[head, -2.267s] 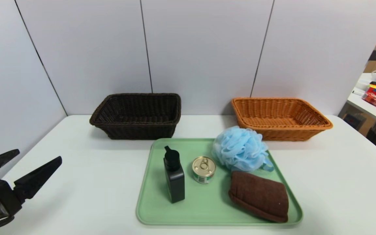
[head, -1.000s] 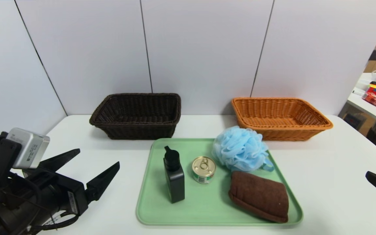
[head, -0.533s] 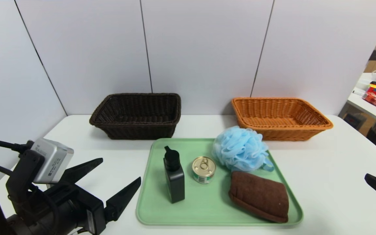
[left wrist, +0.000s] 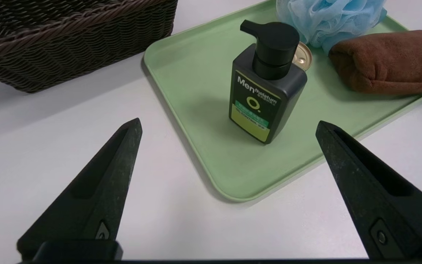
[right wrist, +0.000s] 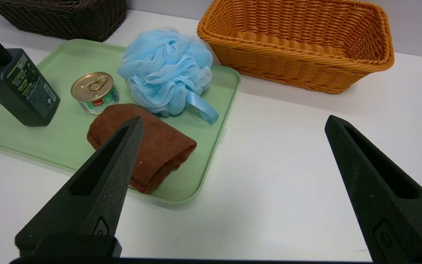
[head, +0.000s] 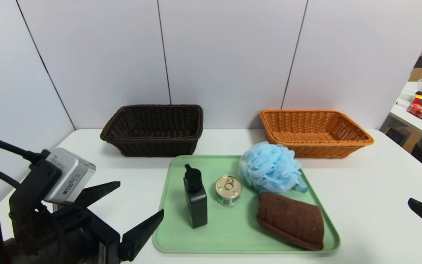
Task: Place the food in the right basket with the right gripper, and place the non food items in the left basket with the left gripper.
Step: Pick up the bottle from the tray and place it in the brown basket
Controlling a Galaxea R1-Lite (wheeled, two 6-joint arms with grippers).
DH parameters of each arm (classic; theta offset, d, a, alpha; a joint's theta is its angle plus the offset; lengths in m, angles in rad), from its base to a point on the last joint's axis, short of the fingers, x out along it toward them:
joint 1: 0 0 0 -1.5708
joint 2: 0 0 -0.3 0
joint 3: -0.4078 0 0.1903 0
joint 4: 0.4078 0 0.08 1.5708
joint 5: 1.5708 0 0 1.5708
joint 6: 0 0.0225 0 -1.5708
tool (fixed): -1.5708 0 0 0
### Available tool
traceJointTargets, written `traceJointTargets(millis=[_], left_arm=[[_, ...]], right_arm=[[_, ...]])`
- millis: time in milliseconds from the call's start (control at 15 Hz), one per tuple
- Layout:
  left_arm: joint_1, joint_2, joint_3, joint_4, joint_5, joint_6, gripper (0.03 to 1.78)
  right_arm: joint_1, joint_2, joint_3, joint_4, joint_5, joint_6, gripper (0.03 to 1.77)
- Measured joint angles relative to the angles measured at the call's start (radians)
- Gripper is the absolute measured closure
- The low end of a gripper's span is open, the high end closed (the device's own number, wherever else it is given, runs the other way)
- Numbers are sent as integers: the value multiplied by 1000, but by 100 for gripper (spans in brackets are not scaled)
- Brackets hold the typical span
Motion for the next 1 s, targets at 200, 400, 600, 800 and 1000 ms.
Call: traceJointTargets(millis=[200,400,600,800,1000], left_arm=[[-34,41,-99,102,36,-70,12],[-113,132,-141,82,168,-154,12],[-176,219,-169,34,286,-178,12],[-210,280,-194,26,325,-200,12],[-229,334,-226,35,378,-226,12]], right_arm=[[-1,0,1,2,0,-1,9],[-1,2,1,2,-1,-8,9],[-1,5,1,4,-2,-20,9],[-3,7,5,6,-2,-22,9],[-4,8,12,5,-3,-22,9]])
